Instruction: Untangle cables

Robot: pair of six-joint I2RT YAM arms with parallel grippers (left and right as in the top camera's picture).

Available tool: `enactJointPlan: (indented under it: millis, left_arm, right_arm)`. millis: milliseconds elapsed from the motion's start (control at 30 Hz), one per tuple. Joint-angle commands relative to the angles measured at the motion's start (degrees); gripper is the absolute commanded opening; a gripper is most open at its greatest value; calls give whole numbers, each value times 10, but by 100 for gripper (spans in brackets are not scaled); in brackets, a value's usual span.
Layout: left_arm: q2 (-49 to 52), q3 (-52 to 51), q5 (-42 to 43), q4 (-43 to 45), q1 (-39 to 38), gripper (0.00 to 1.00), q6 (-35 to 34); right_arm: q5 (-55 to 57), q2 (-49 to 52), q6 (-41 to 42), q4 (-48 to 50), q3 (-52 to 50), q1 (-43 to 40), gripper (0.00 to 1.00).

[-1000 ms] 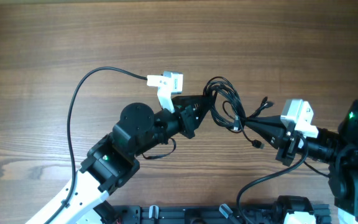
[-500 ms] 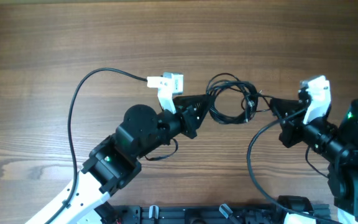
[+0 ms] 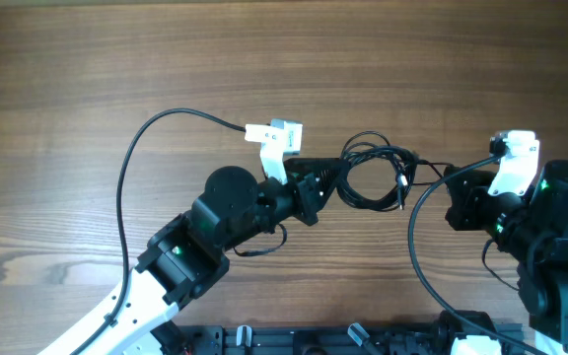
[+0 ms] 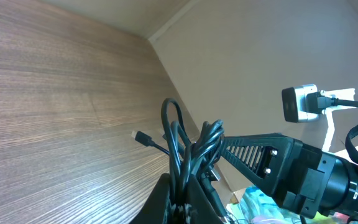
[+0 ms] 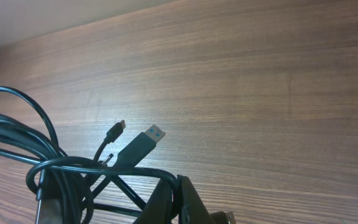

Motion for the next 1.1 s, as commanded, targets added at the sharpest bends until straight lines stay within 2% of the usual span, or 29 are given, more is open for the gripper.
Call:
enactJointPlan:
  millis: [0,100,267,500,767,933,1067]
  left_arm:
    - [-21,10,-50,3,16,4,3]
    - [-23,10,-52,3,16,4,3]
    - [-29,10,-52,3,16,4,3]
    - [-38,10,-68,7,16,4,33]
    - [-71,10,-161,7,16,4,33]
    - [-73,10,-163,-10,16,4,33]
    - [-68,10,-162,-47,16,4,33]
  right_arm:
    - [141,0,19,-5,10,-16,4]
    - [165,0,22,-14,10,-16,4]
    - [210,0,77,-23,10,-16,4]
    - [235,0,79,-27,10,-16,4]
    - [235,0,77,-28,10,-16,4]
    - [227,0,75,-26,9,-16,4]
    - [147,0,13,-8,10,-16,4]
